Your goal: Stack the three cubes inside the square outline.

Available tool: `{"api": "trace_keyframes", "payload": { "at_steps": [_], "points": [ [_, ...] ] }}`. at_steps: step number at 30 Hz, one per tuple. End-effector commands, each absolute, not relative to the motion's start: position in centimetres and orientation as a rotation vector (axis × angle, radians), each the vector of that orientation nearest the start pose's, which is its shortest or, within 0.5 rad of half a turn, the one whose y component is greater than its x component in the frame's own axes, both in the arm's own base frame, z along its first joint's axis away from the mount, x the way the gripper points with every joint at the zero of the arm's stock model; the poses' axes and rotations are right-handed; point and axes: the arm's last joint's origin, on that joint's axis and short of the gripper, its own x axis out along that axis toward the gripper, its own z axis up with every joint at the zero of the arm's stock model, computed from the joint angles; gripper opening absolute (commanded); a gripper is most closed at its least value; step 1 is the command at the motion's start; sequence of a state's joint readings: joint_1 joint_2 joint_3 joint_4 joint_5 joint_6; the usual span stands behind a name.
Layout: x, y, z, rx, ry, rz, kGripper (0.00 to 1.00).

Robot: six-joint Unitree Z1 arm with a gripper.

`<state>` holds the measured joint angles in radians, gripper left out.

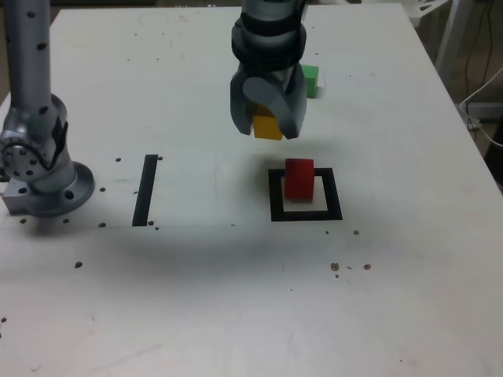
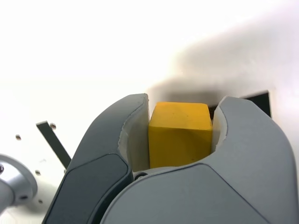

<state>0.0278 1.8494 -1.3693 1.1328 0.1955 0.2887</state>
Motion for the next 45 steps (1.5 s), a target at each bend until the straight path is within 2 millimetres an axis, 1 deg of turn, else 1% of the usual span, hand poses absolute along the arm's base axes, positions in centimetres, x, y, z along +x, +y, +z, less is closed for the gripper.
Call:
{"api": "trace_keyframes", "payload": {
  "at_steps": [1, 5, 9, 16, 30, 45],
  "points": [
    [31.1, 1.1, 28.1, 0.357, 1.613, -0.056, 0.28],
    [31.3, -0.2, 28.8, 0.340, 1.614, -0.044, 0.28],
    [31.6, -0.8, 28.5, 0.301, 1.629, -0.028, 0.28],
    [32.5, -1.2, 27.4, 0.246, 1.647, -0.016, 0.28],
    [34.0, -2.6, 26.6, 0.230, 1.649, -0.037, 0.28],
    [34.8, -3.0, 25.8, 0.230, 1.650, -0.045, 0.28]
  ]
}}
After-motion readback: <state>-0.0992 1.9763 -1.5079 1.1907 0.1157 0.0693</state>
